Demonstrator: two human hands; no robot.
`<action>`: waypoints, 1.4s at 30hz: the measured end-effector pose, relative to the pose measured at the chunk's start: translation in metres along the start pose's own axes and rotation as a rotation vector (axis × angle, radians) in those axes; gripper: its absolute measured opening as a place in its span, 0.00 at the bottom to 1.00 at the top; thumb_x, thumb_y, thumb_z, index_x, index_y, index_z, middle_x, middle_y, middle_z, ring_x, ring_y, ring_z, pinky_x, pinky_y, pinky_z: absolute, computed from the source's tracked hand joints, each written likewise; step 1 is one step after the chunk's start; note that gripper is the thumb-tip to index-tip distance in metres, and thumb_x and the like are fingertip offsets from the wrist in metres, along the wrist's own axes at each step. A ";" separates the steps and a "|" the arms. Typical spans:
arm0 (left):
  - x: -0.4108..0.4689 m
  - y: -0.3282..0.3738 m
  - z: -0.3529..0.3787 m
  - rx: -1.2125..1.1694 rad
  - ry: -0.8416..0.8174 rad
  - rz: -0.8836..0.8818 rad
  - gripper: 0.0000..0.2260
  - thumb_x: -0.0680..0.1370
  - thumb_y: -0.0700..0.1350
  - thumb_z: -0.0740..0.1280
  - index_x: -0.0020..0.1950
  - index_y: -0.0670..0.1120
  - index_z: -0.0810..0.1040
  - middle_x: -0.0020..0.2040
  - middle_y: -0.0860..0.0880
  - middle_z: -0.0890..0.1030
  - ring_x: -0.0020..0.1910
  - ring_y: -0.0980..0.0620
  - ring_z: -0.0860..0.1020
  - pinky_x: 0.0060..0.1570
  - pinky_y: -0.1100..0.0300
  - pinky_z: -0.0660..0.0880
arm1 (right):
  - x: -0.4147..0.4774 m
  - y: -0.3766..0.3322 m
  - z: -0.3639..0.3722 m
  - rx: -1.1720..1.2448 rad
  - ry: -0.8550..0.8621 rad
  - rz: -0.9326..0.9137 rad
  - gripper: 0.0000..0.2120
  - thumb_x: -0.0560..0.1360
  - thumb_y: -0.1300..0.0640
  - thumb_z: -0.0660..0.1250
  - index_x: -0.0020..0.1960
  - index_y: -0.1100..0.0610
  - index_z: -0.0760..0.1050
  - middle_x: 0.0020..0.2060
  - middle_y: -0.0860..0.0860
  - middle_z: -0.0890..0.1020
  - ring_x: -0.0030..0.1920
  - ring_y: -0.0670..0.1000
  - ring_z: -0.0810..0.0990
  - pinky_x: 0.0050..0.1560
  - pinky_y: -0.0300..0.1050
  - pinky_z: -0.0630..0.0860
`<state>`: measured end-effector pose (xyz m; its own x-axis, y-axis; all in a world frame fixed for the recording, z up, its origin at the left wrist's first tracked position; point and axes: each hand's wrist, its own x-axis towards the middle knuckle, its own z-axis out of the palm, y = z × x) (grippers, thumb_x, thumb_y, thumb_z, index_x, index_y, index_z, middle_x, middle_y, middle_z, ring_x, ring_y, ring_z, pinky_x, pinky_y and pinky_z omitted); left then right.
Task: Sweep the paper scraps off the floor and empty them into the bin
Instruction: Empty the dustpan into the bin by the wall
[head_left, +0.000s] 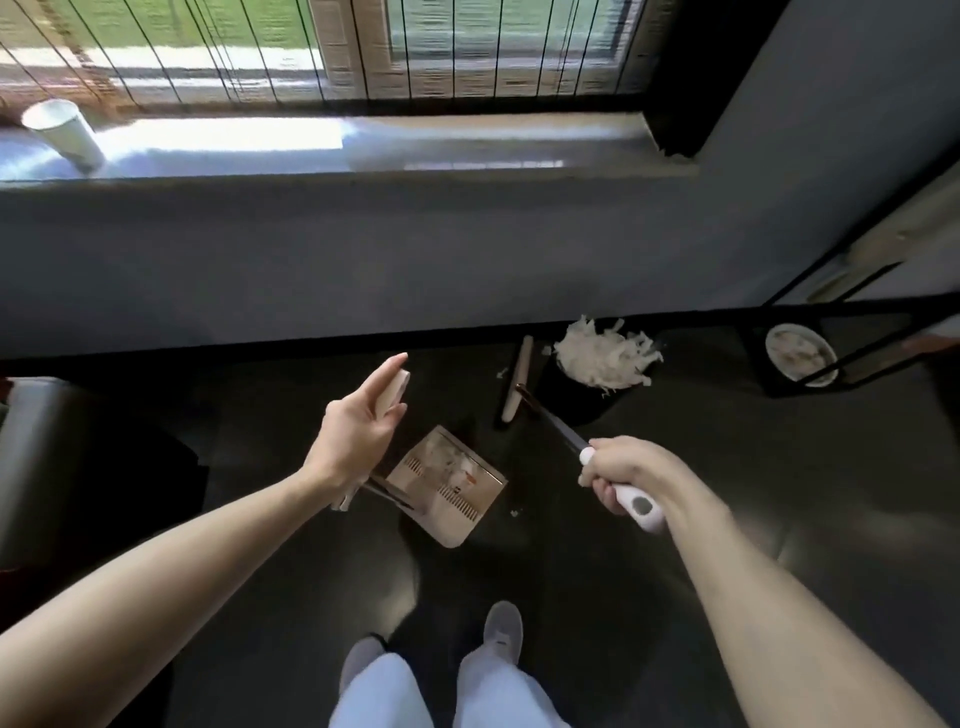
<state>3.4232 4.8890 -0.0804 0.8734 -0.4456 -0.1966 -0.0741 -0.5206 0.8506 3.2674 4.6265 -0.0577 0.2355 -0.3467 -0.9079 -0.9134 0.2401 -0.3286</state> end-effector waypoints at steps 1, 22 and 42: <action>0.009 0.003 -0.003 -0.011 -0.010 0.010 0.27 0.79 0.45 0.67 0.66 0.75 0.64 0.58 0.49 0.80 0.36 0.53 0.79 0.28 0.71 0.72 | -0.002 -0.010 -0.002 0.021 -0.016 0.012 0.29 0.76 0.69 0.61 0.72 0.47 0.64 0.26 0.51 0.73 0.23 0.43 0.69 0.21 0.33 0.66; 0.252 0.009 -0.116 -0.073 -0.485 0.279 0.32 0.77 0.35 0.67 0.63 0.75 0.69 0.58 0.73 0.74 0.64 0.68 0.71 0.60 0.78 0.64 | 0.024 -0.201 0.066 0.728 -0.002 0.103 0.09 0.81 0.63 0.59 0.42 0.57 0.67 0.19 0.49 0.65 0.15 0.42 0.63 0.13 0.30 0.59; 0.308 -0.001 -0.139 0.043 -0.563 0.311 0.27 0.79 0.36 0.66 0.69 0.63 0.70 0.60 0.70 0.72 0.60 0.75 0.70 0.57 0.81 0.63 | 0.063 -0.152 0.158 1.014 -0.076 0.306 0.09 0.80 0.63 0.62 0.41 0.56 0.69 0.26 0.49 0.64 0.16 0.42 0.62 0.14 0.30 0.60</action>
<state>3.7590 4.8532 -0.0740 0.4222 -0.8885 -0.1798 -0.3124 -0.3288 0.8912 3.4739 4.7115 -0.1061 0.0948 -0.0941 -0.9910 -0.2414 0.9636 -0.1146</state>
